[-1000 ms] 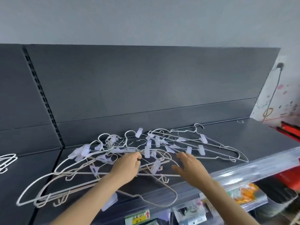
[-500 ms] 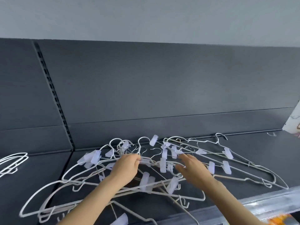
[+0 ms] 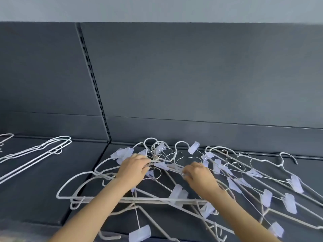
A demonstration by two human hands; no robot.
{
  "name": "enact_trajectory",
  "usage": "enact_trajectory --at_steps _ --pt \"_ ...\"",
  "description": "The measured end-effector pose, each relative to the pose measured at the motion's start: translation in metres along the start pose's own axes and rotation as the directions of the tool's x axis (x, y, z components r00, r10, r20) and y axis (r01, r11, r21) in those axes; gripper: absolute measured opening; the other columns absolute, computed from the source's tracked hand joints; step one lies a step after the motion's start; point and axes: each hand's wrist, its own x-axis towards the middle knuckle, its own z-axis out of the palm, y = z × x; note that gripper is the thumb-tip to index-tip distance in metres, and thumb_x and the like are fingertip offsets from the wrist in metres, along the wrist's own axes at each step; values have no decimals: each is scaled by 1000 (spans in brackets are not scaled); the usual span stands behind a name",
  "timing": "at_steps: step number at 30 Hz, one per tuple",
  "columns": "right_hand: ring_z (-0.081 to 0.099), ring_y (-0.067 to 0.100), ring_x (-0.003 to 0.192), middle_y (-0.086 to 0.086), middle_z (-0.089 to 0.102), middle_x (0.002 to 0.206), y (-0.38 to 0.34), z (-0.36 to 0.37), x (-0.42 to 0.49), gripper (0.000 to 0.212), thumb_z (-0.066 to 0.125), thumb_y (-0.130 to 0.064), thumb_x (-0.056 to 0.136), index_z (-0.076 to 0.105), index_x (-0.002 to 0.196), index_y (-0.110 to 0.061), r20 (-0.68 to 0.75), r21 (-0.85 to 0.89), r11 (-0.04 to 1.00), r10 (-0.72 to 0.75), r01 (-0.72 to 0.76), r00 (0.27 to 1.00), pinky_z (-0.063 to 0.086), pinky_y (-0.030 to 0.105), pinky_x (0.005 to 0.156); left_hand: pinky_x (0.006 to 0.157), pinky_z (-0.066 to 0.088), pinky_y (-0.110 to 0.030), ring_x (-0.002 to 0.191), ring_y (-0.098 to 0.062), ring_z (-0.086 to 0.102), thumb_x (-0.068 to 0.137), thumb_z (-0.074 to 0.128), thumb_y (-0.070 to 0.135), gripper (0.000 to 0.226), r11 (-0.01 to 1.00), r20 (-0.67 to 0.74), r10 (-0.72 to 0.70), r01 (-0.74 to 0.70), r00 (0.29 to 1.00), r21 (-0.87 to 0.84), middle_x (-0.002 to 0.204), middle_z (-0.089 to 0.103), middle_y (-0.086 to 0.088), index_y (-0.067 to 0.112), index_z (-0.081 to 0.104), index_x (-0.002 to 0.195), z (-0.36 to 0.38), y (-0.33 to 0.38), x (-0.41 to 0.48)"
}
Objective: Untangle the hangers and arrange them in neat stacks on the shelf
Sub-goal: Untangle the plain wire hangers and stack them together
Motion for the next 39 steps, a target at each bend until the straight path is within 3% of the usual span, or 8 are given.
enact_trajectory --at_steps 9,15,18,22,27,33,36,39 --pt "59 23 83 1 70 83 15 -23 5 14 53 -15 87 67 87 -14 -267 115 992 -9 41 964 38 32 81 91 33 -30 95 -21 52 93 49 18 24 992 -210 101 -115 973 -52 93 63 -1 23 72 98 -18 12 27" --pt "56 34 67 15 63 63 42 -26 -1 13 62 -6 81 64 70 0 -270 236 972 72 -6 960 48 37 64 105 30 -32 121 -22 43 90 54 17 31 990 -321 95 -124 942 -70 125 54 -2 18 60 121 -15 24 30" --pt "62 34 74 10 71 74 54 -27 -9 8 64 -1 80 71 80 4 -304 388 919 205 -75 930 51 39 72 105 31 -30 126 -20 39 90 53 18 36 996 -335 -10 -22 942 -90 130 47 -1 16 51 127 -11 14 17" --pt "64 37 70 18 72 74 83 -38 -22 8 66 -1 79 74 79 -2 -391 435 892 310 -123 866 48 35 65 101 34 -32 120 -21 44 90 54 23 34 993 -286 -117 102 951 -66 126 52 -1 14 51 123 -2 -4 4" --pt "48 34 64 -2 51 49 135 -32 -42 31 58 -8 81 55 51 -15 -416 162 923 386 -350 824 36 34 60 94 42 -31 112 -18 51 93 48 28 31 989 -77 -149 146 986 -35 121 56 0 17 58 120 9 -9 3" --pt "50 30 88 6 67 91 125 -27 -42 22 49 -12 82 64 69 -20 -270 9 840 524 -542 808 32 35 77 86 43 -30 108 -19 49 94 46 24 29 986 -42 -166 166 985 8 116 53 -1 21 60 119 15 -4 14" --pt "51 30 108 7 63 115 95 -33 -25 25 52 -15 87 68 106 -16 -276 42 916 394 -399 876 37 37 93 89 37 -31 107 -20 46 95 41 25 27 978 -36 -154 158 987 140 112 55 1 20 64 109 16 -2 20" --pt "57 27 102 7 63 113 55 -34 -9 24 50 -15 89 67 104 -8 -155 125 973 214 -196 964 46 35 88 74 32 -27 89 -21 51 95 40 20 26 979 -82 -156 165 984 119 88 53 0 11 65 93 13 1 22"
